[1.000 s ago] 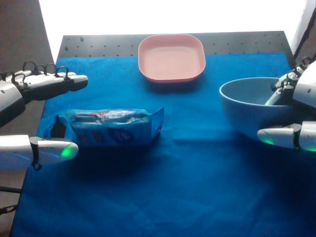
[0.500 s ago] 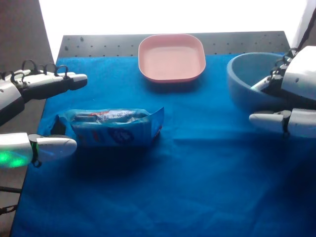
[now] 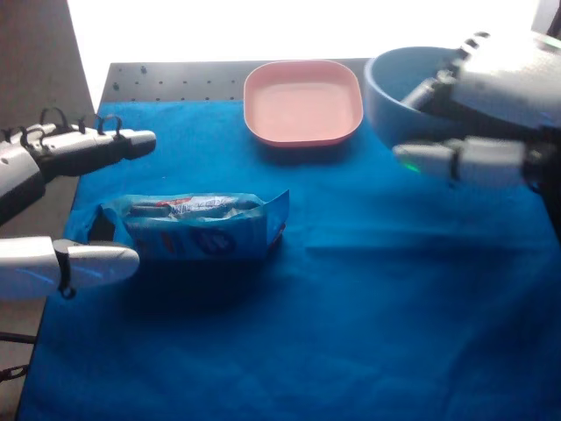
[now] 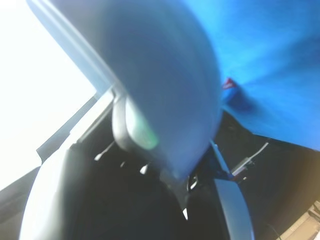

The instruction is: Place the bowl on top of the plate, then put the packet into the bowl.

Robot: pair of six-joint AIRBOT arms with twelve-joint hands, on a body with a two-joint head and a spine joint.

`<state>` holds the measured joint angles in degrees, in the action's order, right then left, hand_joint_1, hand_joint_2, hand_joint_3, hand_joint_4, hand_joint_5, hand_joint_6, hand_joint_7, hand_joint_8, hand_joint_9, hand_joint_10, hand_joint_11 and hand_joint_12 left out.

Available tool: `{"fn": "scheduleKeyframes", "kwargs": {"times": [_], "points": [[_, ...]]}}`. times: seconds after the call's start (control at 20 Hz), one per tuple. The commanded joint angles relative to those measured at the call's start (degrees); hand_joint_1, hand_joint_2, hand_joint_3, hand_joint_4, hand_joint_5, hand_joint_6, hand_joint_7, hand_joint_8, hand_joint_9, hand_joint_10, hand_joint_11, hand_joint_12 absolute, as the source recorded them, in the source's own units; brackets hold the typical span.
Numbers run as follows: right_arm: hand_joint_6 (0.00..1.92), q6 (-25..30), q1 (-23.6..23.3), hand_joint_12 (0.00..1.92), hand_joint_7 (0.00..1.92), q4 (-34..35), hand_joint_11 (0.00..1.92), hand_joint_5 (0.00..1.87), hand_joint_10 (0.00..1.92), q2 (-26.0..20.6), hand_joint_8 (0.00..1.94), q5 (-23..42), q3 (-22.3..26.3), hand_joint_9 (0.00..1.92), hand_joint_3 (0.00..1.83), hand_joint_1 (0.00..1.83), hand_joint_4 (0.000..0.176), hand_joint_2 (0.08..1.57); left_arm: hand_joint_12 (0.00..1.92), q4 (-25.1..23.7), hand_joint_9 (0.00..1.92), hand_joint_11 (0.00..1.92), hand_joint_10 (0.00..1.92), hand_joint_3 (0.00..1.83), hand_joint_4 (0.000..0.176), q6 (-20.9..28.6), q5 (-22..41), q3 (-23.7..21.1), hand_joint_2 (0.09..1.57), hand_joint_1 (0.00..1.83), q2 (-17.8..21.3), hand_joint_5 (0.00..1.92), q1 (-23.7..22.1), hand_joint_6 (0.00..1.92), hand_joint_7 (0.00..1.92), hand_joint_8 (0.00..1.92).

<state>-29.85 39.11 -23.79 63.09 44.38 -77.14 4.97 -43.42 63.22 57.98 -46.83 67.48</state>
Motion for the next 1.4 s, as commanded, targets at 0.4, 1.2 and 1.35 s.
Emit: {"fn": "scheduleKeyframes", "kwargs": {"times": [0.4, 1.2, 1.35], "points": [[1.92, -2.7, -9.5, 1.92, 1.55, 2.3, 1.63, 1.22, 1.92, 13.1, 1.94, -3.6, -11.0, 1.66, 0.02, 0.75, 0.175, 1.54, 0.58, 0.2, 0.37, 0.0, 0.01, 0.0, 0.024, 1.3, 6.8, 1.4, 1.02, 0.49, -1.0, 0.31, -0.5, 0.0, 0.37, 0.01], [1.09, -2.9, -12.8, 1.76, 1.06, 2.4, 1.02, 0.82, 1.44, 25.6, 1.2, -12.7, -21.2, 1.08, 0.0, 0.06, 0.0, 1.52, 0.81, -1.0, 0.56, 0.0, 0.0, 0.0, 0.0, 3.0, 6.3, 2.7, 1.02, 0.49, -2.3, 0.58, -1.6, 0.0, 0.62, 0.0], [0.08, -2.9, -12.8, 1.26, 0.94, 2.3, 0.43, 0.6, 0.65, 25.6, 0.29, -12.7, -21.0, 0.78, 0.0, 0.0, 0.0, 1.43, 0.72, -1.0, 0.44, 0.0, 0.0, 0.0, 0.03, 3.0, 6.3, 2.7, 1.02, 0.45, -2.3, 0.46, -1.6, 0.0, 0.47, 0.0]]}}
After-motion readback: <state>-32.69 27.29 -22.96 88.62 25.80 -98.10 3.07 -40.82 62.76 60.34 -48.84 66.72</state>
